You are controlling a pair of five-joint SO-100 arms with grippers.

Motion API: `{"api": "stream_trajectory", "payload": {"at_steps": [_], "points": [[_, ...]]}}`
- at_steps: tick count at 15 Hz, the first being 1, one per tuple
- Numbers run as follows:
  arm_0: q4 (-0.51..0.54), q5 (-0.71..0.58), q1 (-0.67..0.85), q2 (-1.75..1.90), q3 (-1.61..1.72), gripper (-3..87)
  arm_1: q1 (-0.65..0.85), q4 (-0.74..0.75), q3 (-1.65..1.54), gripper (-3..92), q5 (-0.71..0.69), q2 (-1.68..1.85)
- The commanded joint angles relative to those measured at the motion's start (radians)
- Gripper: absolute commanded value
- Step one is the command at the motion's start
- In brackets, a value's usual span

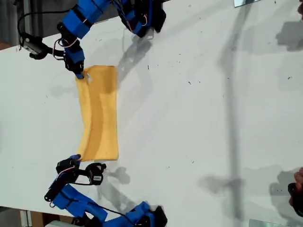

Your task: Grasp corners of a square towel and fold twice.

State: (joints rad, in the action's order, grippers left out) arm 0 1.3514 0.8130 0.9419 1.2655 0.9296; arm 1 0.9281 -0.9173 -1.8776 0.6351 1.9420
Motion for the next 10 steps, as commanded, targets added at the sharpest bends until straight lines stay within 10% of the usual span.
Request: {"api": "stream_trajectory", "payload": {"at_steps": [1,10], "points": [[-0.089,-0.034,0.054,-0.051,-0.072,-0.4,0.104,0.183,-0.04,-0.1,-0.025,-0.064],[-0.221,-0.048,0.184,-0.242,-0.11,-0.4,0.244,0.293,0.121,-0.1,-0.063,-0.396]]}}
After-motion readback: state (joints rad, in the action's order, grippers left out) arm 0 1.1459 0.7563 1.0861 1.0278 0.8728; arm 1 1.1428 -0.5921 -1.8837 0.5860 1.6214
